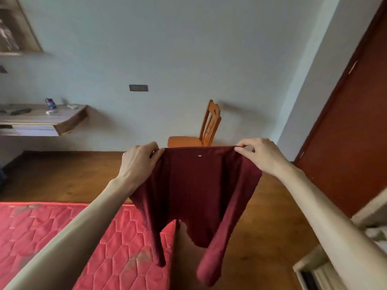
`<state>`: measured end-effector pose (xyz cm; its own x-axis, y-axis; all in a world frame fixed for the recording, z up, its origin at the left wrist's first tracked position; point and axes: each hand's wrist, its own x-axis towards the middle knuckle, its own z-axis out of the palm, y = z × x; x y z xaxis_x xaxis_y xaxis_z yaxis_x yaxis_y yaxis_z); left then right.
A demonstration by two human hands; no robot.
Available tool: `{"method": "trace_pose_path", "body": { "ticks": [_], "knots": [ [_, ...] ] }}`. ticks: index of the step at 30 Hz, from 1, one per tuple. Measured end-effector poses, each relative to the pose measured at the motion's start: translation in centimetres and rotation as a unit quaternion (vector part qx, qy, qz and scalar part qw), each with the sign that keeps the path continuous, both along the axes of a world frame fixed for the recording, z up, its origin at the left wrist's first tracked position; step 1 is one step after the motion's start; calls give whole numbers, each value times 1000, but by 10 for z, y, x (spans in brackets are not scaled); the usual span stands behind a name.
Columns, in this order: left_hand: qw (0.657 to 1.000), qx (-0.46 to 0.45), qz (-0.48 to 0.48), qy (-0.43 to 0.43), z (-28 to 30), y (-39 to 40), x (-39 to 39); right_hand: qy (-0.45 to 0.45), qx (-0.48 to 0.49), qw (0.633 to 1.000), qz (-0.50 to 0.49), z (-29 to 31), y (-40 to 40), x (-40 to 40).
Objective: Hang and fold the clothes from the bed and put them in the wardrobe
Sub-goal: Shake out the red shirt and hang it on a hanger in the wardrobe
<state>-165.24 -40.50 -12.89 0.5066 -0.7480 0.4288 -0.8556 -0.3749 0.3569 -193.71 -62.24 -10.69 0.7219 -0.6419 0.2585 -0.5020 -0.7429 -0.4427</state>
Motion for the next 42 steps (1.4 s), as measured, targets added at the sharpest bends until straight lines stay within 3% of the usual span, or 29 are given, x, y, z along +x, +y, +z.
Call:
{"method": "trace_pose_path", "body": {
  "ticks": [8, 15, 31, 37, 42],
  "knots": [
    [992, -1, -127, -23, 8, -74, -124, -65, 61, 991, -101, -10, -12, -165],
    [982, 0, -188, -36, 17, -118, -223, -129, 46, 972, -189, -14, -14, -279],
    [938, -84, -334, -42, 59, -239, -363, -245, -74, 907, -336, 31, -37, -417],
    [904, -90, -417, -26, 80, -312, -385, -203, -99, 890, -396, 51, -52, -458],
    [855, -114, -504, -44, 105, -360, -401, -153, -149, 871, -442, 76, -57, -481]
  ]
}}
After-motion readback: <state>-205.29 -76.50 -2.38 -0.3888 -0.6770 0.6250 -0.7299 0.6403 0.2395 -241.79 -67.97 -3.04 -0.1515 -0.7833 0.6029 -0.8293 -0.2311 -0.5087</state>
